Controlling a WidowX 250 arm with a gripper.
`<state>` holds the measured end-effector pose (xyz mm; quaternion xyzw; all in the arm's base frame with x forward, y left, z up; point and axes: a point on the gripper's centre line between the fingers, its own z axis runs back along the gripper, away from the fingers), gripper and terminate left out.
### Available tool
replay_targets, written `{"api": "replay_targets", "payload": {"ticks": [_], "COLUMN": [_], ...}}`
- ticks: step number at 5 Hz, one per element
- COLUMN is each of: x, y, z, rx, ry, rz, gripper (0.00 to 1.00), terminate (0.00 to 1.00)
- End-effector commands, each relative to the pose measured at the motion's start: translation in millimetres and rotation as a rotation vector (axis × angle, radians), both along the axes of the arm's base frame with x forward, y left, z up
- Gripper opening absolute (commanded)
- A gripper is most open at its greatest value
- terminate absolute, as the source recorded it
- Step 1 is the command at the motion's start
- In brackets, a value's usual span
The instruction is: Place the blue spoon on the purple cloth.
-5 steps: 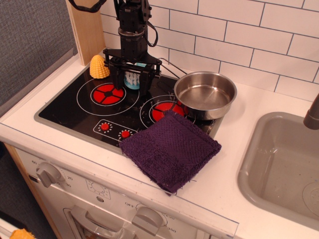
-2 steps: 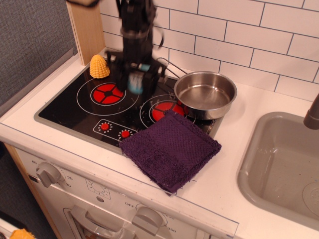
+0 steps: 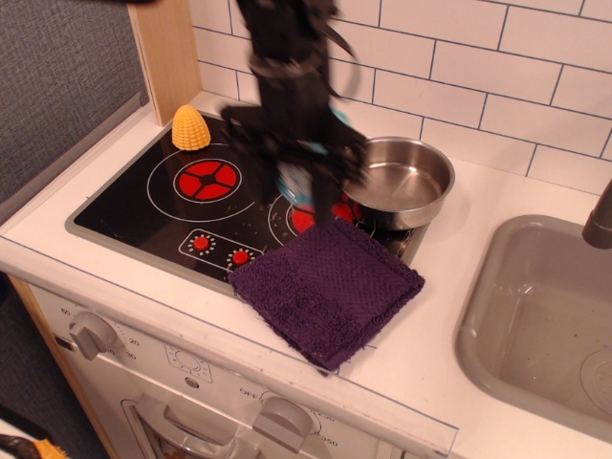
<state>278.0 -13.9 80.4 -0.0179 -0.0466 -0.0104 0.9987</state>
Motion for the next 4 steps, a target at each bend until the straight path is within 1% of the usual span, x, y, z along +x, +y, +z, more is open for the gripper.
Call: {"api": "replay_targets", "payload": {"ticks": [1, 2, 4], "x": [-56, -58, -47], "y": [-42, -39, -21], "z": [-18, -25, -23], "rx": [-0.003, 0.011, 0.060], "ry": [0.021, 0.032, 0.031], "rz": [-0.087, -0.090, -0.066], "gripper": [0.00, 0.00, 0.00], "terminate": [0.00, 0.00, 0.00]}}
